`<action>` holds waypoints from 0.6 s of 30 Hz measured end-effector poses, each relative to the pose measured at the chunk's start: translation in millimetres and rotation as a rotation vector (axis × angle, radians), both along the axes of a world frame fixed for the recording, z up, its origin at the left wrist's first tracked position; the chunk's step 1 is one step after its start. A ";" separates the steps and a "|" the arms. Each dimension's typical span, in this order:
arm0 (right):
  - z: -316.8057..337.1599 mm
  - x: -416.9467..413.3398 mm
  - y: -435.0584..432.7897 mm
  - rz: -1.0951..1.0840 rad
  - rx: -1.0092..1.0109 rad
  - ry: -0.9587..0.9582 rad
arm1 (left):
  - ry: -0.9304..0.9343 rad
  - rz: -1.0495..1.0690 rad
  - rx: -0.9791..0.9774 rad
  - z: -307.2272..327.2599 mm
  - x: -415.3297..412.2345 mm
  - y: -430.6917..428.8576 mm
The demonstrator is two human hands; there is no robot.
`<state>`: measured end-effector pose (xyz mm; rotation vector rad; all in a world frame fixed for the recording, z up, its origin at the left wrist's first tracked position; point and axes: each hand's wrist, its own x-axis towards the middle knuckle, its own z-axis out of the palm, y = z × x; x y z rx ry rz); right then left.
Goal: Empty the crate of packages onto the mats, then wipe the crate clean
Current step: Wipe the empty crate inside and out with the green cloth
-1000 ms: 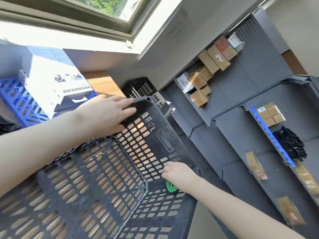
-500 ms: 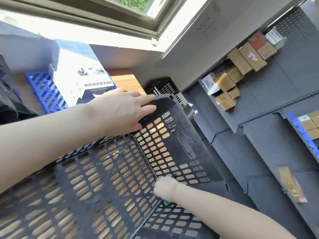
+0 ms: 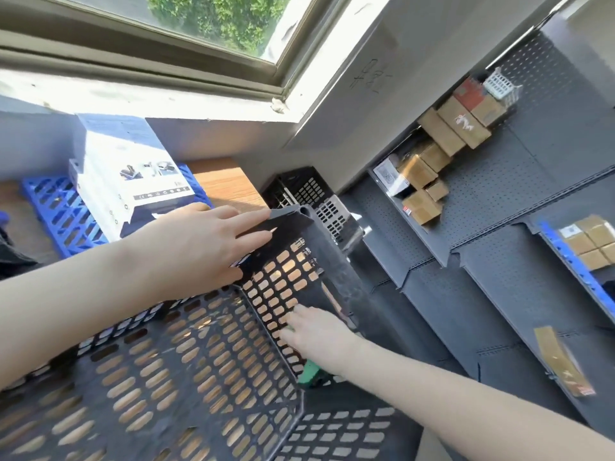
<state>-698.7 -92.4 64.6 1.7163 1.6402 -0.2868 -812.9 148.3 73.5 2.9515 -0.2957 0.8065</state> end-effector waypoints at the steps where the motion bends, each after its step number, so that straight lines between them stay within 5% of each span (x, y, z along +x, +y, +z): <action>1: 8.1 9.1 3.4 0.053 0.120 -0.032 | -0.008 0.001 0.005 -0.9 0.0 -0.3; 6: 17.5 29.9 21.4 0.172 0.610 -0.083 | -0.030 0.001 0.002 0.3 -0.2 -0.1; 8: 13.3 24.7 11.8 0.248 0.642 -0.118 | -0.033 0.004 0.011 1.2 -0.6 -0.1; 14: -2.9 -0.6 -80.5 0.130 0.074 -0.065 | 0.007 0.020 0.016 0.7 -1.4 -0.7; 18: -3.8 1.1 -88.4 0.141 -0.060 -0.046 | 0.002 0.027 0.014 2.4 -2.2 -2.3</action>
